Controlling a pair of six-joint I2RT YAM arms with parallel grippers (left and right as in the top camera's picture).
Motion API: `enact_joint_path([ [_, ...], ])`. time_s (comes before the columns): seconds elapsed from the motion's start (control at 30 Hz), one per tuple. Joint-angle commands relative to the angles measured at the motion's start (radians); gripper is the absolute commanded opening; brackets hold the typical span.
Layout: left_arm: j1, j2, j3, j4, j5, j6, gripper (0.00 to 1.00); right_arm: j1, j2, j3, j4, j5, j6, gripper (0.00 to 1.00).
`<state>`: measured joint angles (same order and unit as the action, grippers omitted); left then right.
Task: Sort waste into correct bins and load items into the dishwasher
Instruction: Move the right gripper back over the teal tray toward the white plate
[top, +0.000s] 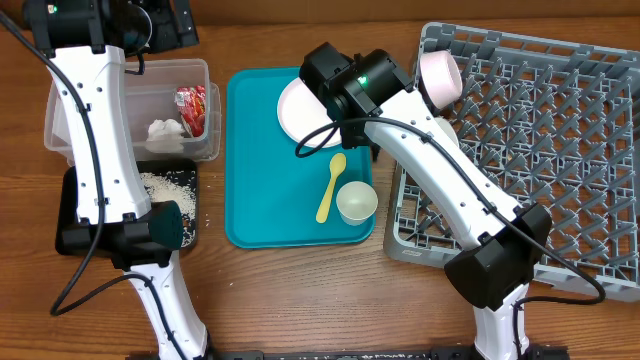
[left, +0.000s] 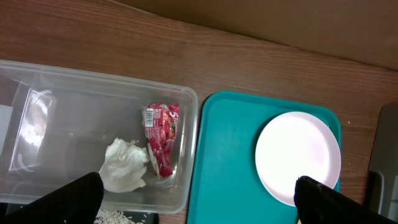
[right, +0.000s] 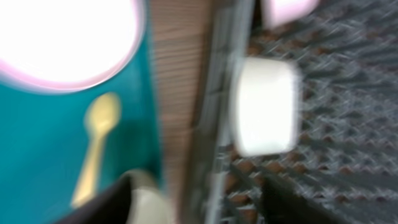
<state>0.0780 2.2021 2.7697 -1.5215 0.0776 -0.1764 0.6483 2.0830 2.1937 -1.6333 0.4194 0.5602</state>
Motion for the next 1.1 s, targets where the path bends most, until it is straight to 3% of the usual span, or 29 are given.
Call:
enact_joint_path([
  [0.0, -0.006, -0.014, -0.002, 0.007, 0.001, 0.004, 1.0, -0.004, -0.007, -0.031, 0.024, -0.213, -0.041, 0.27],
  [0.2, -0.008, -0.014, -0.002, 0.023, 0.001, -0.004, 1.0, -0.005, -0.007, -0.119, 0.015, -0.276, -0.04, 0.08],
  [0.7, -0.007, -0.014, -0.002, 0.018, 0.0, -0.003, 1.0, -0.014, -0.007, -0.209, -0.061, -0.298, -0.006, 0.06],
  [1.07, -0.006, -0.014, -0.002, 0.019, -0.011, 0.002, 1.0, -0.016, -0.083, -0.378, -0.05, -0.211, 0.039, 0.04],
])
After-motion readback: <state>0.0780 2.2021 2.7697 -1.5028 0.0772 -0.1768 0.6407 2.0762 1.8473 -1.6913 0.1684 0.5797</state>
